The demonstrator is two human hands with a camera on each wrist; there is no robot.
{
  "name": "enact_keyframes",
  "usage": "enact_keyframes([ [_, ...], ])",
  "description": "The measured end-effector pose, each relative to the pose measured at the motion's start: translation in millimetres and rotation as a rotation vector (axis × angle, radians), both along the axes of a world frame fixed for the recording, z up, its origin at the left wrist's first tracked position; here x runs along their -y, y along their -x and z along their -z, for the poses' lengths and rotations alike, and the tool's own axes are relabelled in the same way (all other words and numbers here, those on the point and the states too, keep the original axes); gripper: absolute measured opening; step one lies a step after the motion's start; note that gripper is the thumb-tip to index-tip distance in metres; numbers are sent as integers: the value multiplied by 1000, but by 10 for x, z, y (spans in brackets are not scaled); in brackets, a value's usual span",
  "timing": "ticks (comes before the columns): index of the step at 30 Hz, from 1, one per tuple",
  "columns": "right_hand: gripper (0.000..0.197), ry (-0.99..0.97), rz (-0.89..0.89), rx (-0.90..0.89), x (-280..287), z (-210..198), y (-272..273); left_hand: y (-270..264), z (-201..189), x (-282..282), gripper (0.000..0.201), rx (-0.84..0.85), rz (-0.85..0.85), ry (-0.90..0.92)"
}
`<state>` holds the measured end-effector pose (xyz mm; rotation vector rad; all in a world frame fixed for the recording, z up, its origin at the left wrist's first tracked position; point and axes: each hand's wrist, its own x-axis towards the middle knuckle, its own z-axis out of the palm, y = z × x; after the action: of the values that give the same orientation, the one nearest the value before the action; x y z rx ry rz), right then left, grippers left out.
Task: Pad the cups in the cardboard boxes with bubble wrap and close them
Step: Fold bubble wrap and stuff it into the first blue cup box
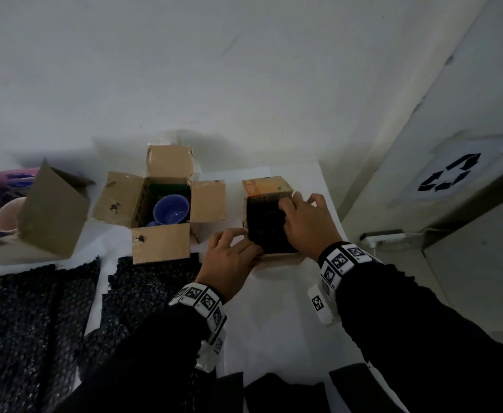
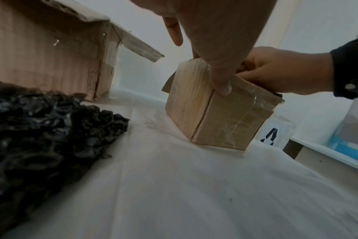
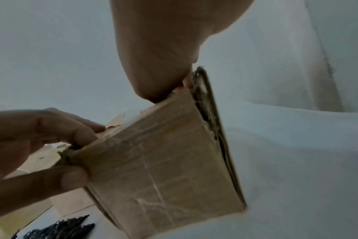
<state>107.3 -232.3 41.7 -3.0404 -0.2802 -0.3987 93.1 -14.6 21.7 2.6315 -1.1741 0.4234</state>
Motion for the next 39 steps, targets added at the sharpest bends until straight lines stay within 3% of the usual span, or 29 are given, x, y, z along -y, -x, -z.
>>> enact_keyframes([
  [4, 26, -182, -84, -65, 75, -43, 51, -16, -19, 26, 22, -22, -5, 33],
  [7, 19, -566, 53, -63, 178, -68, -43, -151, -58, 9, 31, -89, -2, 67],
  [9, 17, -696, 188, -9, 219, -73, -149, -263, -86, 23, 38, -182, -53, 148],
  [11, 29, -800, 347, -138, 216, -86, -278, -373, -107, 59, 42, -299, -142, 267],
  [13, 44, -923, 485, -404, 168, -140, -371, -467, -108, 106, 45, -462, -238, 363],
  [15, 49, -1100, 525, -600, 107, -202, -440, -530, -113, 149, 46, -586, -305, 400],
  [19, 47, -1365, 539, -595, 110, -293, -576, -579, -144, 174, 44, -656, -337, 448],
  [21, 36, -1361, 487, -530, 139, -285, -643, -616, -123, 153, 42, -691, -340, 443],
  [25, 20, -1127, 369, -416, 228, -259, -624, -686, -116, 105, 35, -691, -364, 447],
  [28, 17, -1247, 319, -368, 265, -311, -386, -636, -254, 116, 35, -744, -432, 566],
  [34, 36, -1439, 321, -387, 192, -408, 252, -420, -445, 193, 40, -945, -411, 795],
  [39, 20, -1489, 469, -353, -13, -443, 564, -243, -359, 237, 22, -974, -337, 744],
])
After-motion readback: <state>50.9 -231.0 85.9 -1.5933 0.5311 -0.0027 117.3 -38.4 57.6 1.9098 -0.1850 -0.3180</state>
